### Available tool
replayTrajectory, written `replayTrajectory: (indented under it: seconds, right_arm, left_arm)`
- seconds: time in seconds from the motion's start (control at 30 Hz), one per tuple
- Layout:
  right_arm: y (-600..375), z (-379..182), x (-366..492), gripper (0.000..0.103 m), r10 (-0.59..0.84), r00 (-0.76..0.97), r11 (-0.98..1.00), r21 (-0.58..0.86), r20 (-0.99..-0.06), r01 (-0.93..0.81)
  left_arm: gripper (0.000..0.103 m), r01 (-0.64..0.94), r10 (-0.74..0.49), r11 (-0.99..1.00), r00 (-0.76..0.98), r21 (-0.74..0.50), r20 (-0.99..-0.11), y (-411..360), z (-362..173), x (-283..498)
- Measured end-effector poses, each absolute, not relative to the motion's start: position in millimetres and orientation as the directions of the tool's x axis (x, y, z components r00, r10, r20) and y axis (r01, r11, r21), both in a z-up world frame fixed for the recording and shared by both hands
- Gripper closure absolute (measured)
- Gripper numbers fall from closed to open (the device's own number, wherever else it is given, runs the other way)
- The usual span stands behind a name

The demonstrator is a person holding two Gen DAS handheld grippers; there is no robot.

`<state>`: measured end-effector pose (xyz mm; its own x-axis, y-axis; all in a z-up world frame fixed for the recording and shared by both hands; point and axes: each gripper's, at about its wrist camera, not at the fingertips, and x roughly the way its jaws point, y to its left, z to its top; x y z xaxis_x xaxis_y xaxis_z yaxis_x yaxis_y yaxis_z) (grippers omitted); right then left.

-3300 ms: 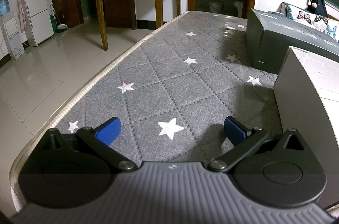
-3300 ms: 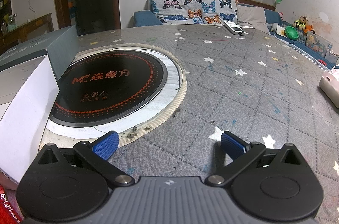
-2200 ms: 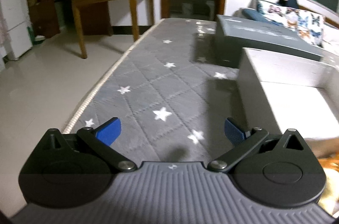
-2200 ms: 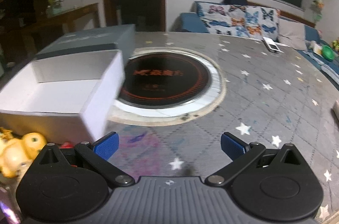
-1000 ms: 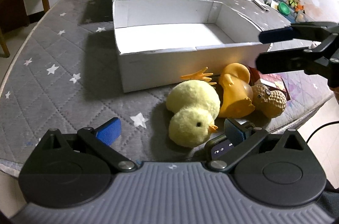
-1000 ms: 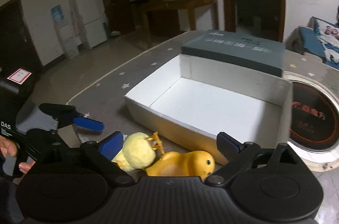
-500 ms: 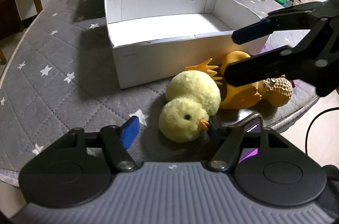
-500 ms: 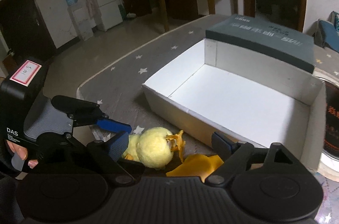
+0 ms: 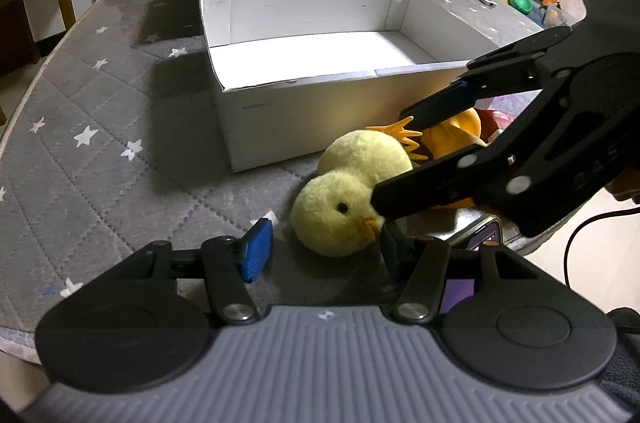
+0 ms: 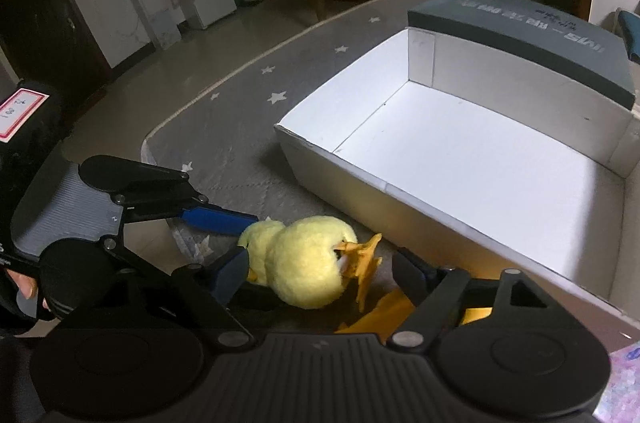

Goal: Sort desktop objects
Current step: 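Grasp the yellow plush chick with the right gripper, then carry the chick into the white box and open the right gripper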

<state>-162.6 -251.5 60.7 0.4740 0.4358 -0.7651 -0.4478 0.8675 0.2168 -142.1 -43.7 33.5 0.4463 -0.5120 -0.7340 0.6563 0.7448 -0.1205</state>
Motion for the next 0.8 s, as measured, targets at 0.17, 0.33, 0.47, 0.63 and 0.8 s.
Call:
replayTrajectory:
  seconds: [0.17, 0.33, 0.47, 0.63, 0.8]
  right_arm:
    - [-243, 56, -157, 0.025, 0.43, 0.451, 0.865, 0.214, -0.782, -0.453]
    - [-237, 60, -159, 0.03, 0.409, 0.458, 0.87, 0.187, -0.789, -0.456]
    - [-237, 64, -165, 0.036, 0.401, 0.471, 0.873, 0.173, -0.785, -0.456]
    - [-235, 67, -168, 0.037, 0.4, 0.477, 0.875, 0.171, -0.783, -0.453]
    - [-232, 74, -170, 0.037, 0.407, 0.489, 0.873, 0.171, -0.772, -0.457]
  left_arm:
    - [0.045, 0.657, -0.524, 0.742, 0.446, -0.132, -0.726, -42, 33, -142]
    - [0.057, 0.67, -0.545, 0.728, 0.437, -0.146, -0.715, -44, 33, -144]
    - [0.058, 0.673, -0.548, 0.727, 0.445, -0.139, -0.708, -46, 34, -145]
    - [0.059, 0.668, -0.547, 0.731, 0.455, -0.137, -0.703, -46, 35, -147]
    - [0.059, 0.663, -0.549, 0.736, 0.466, -0.137, -0.694, -45, 39, -150]
